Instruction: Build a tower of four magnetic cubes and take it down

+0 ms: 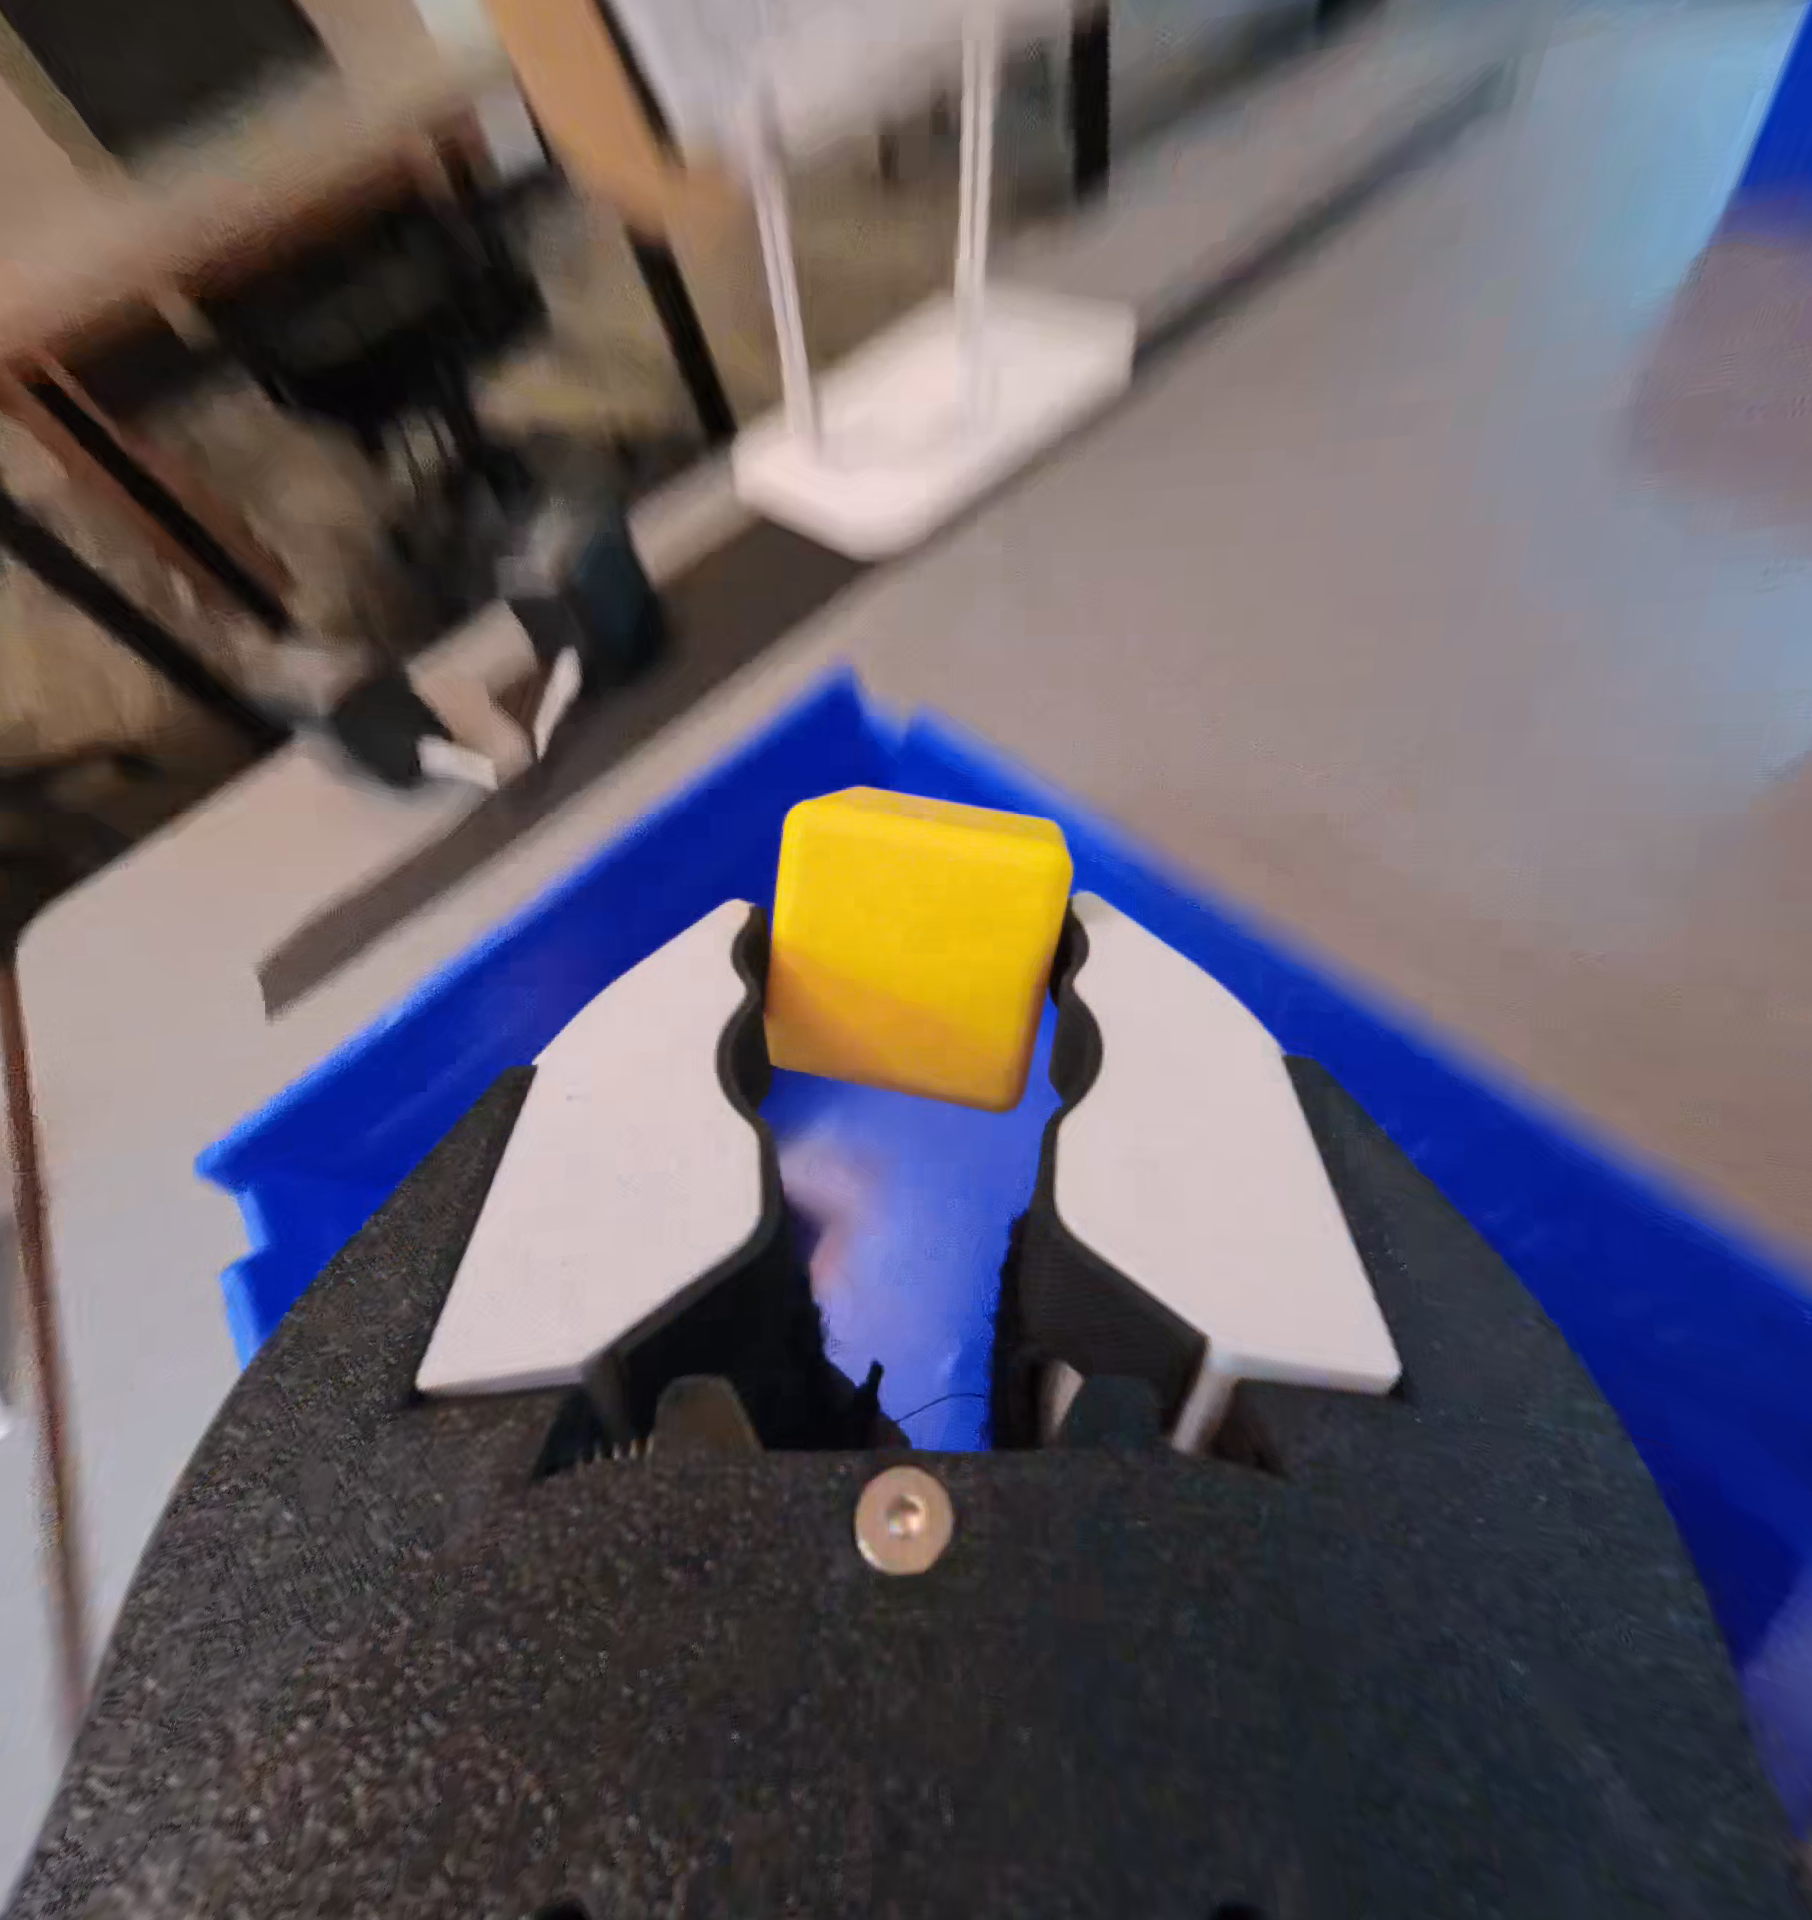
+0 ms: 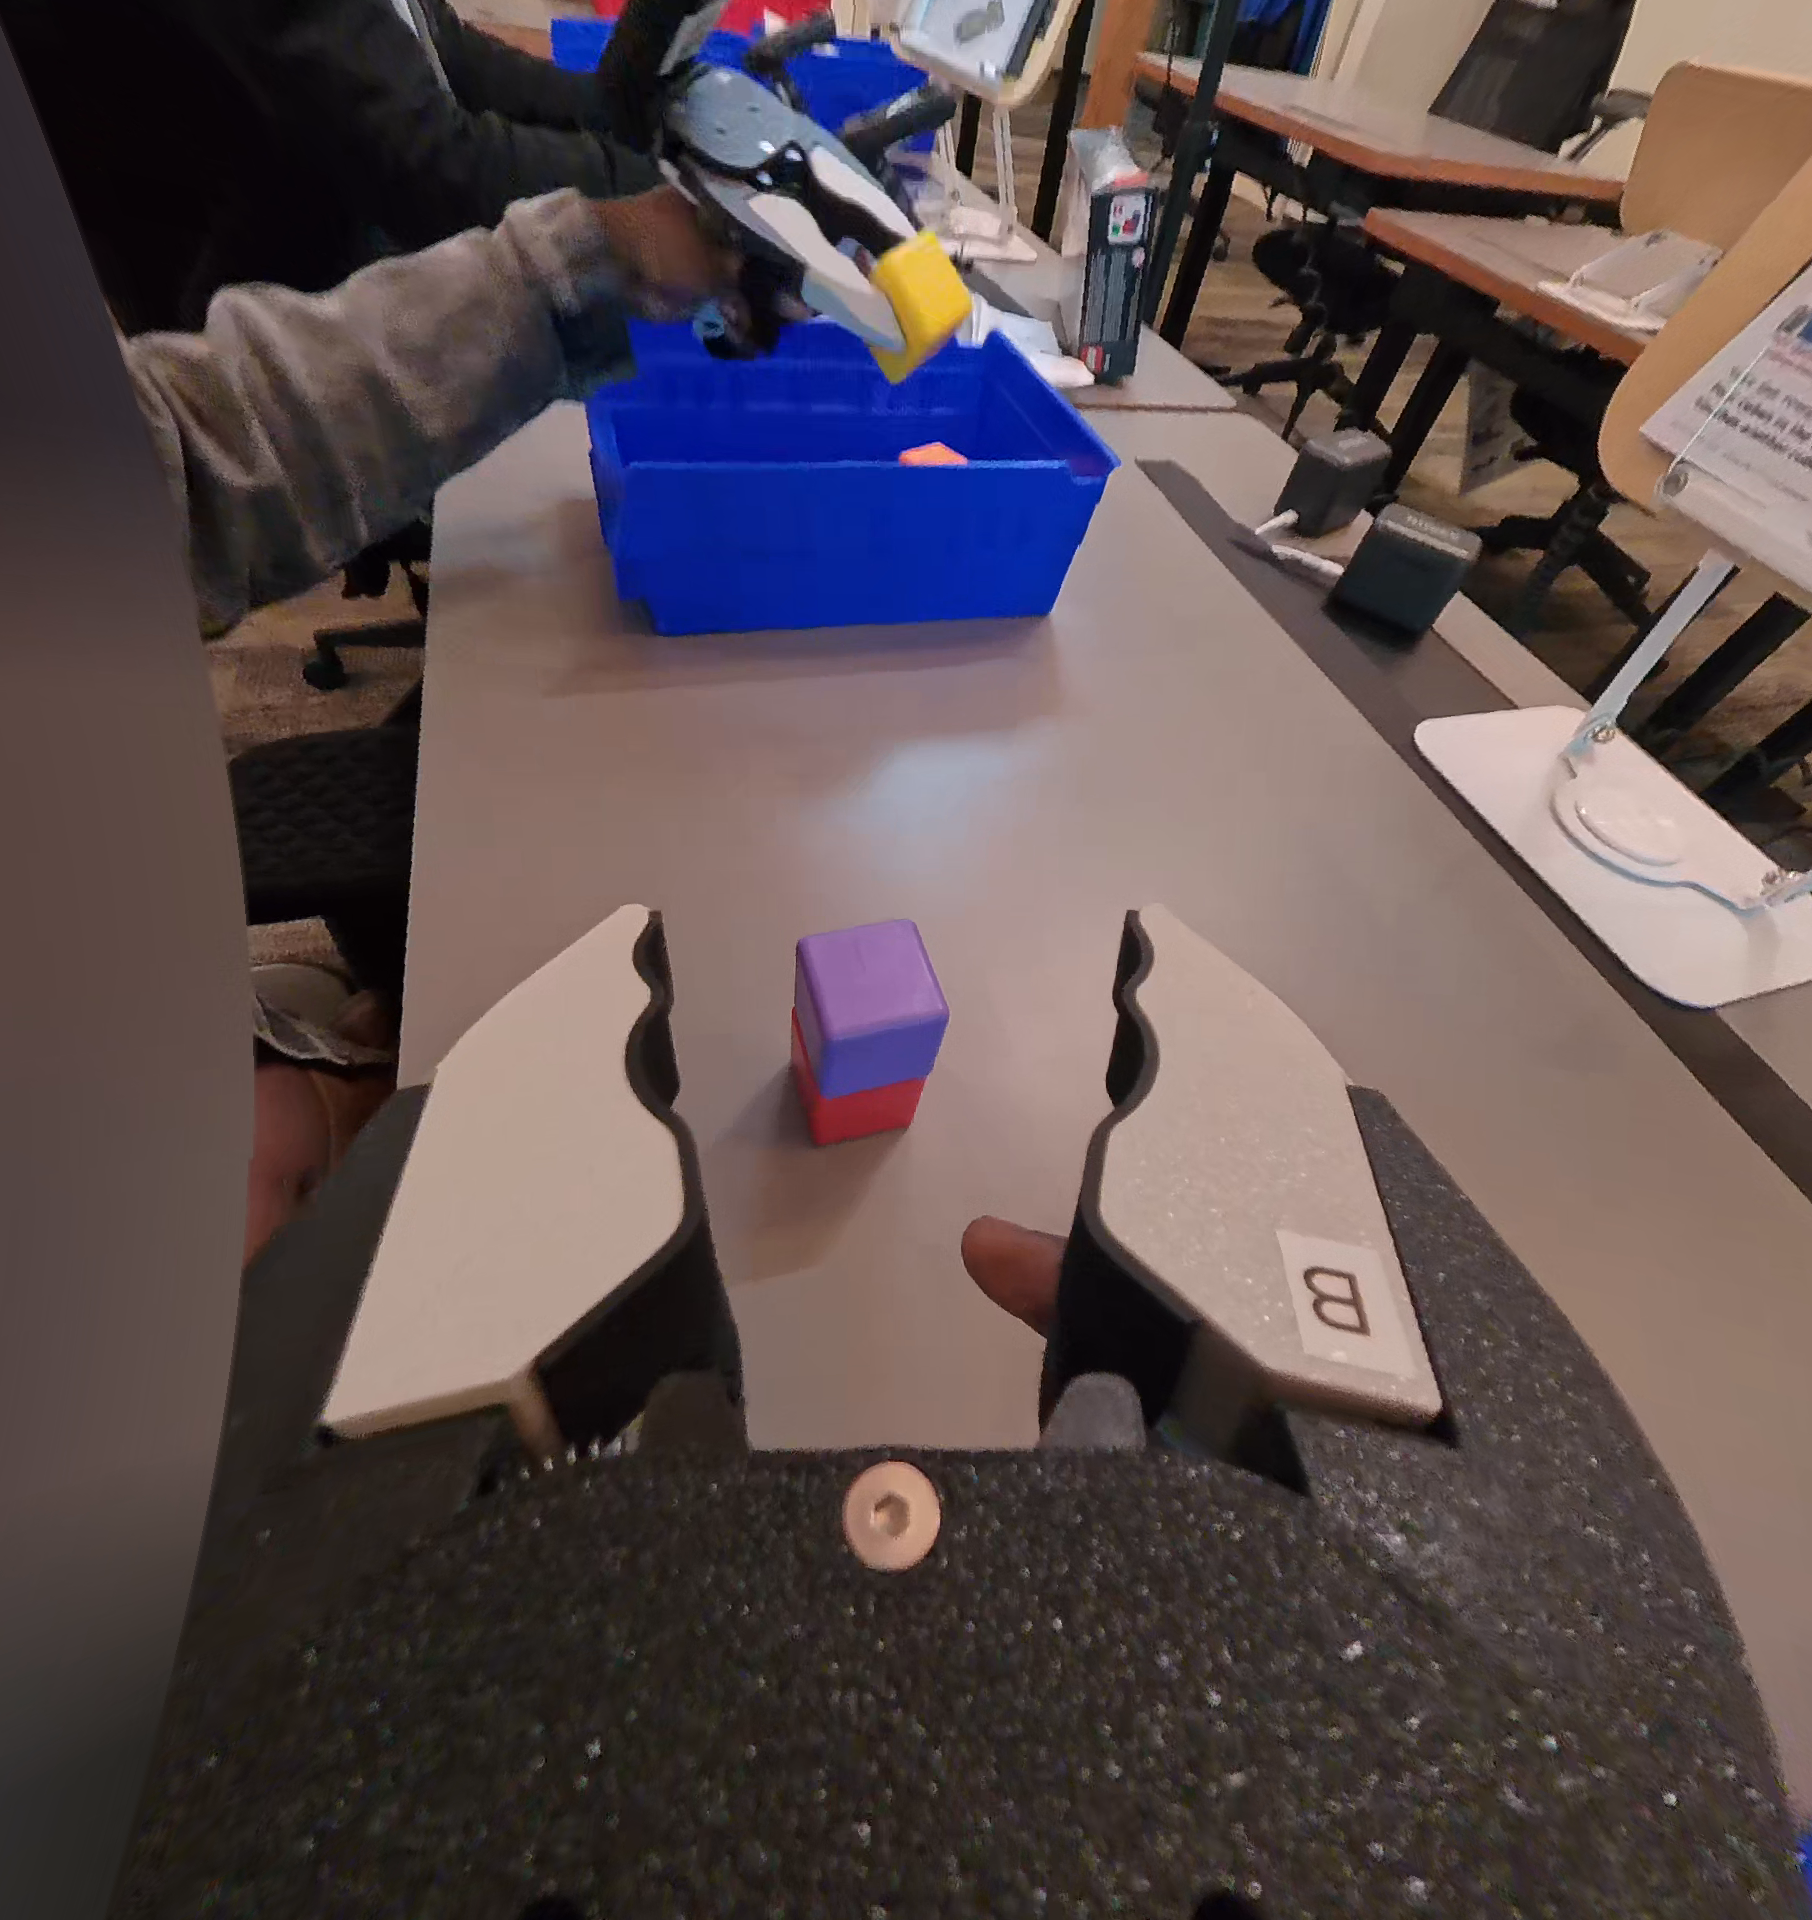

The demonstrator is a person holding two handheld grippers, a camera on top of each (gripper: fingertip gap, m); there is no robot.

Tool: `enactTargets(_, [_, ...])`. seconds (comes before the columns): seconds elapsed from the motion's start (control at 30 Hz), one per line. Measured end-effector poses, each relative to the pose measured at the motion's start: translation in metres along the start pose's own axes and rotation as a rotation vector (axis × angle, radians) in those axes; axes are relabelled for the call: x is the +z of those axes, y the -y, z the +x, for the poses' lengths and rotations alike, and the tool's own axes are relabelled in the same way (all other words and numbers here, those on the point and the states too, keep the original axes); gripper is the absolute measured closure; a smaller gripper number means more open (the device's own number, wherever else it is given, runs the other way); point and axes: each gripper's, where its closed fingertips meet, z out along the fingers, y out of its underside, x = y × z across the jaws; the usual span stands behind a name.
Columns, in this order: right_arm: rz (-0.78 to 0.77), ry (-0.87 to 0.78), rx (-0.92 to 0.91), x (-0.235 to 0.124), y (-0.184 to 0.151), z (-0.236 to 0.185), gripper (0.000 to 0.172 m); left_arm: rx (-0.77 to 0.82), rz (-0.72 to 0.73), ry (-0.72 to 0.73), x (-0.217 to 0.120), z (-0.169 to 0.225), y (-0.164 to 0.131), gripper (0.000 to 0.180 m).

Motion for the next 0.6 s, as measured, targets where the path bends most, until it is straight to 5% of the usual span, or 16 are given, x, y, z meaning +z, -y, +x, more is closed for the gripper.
enactTargets(0.03, [0.022,-0.001,-0.001,0.001,0.004,0.0,0.09,-0.052,0.145,-0.015,-0.012,0.011,0.026,0.128])
enactTargets(0.17, [0.155,0.012,0.0,0.008,0.026,-0.008,0.092,-0.133,0.589,-0.264,-0.052,0.097,0.108,0.129])
enactTargets(0.27, [0.25,0.059,-0.025,0.015,0.042,-0.024,0.094,-0.16,0.699,-0.436,-0.051,0.168,0.133,0.129])
enactTargets(0.47, [0.245,0.113,-0.093,0.039,0.047,-0.059,0.097,-0.068,0.596,-0.671,-0.004,0.295,0.135,0.129])
enactTargets(0.6, [0.125,0.13,-0.119,0.055,0.028,-0.065,0.105,0.033,0.472,-0.751,0.021,0.346,0.126,0.129])
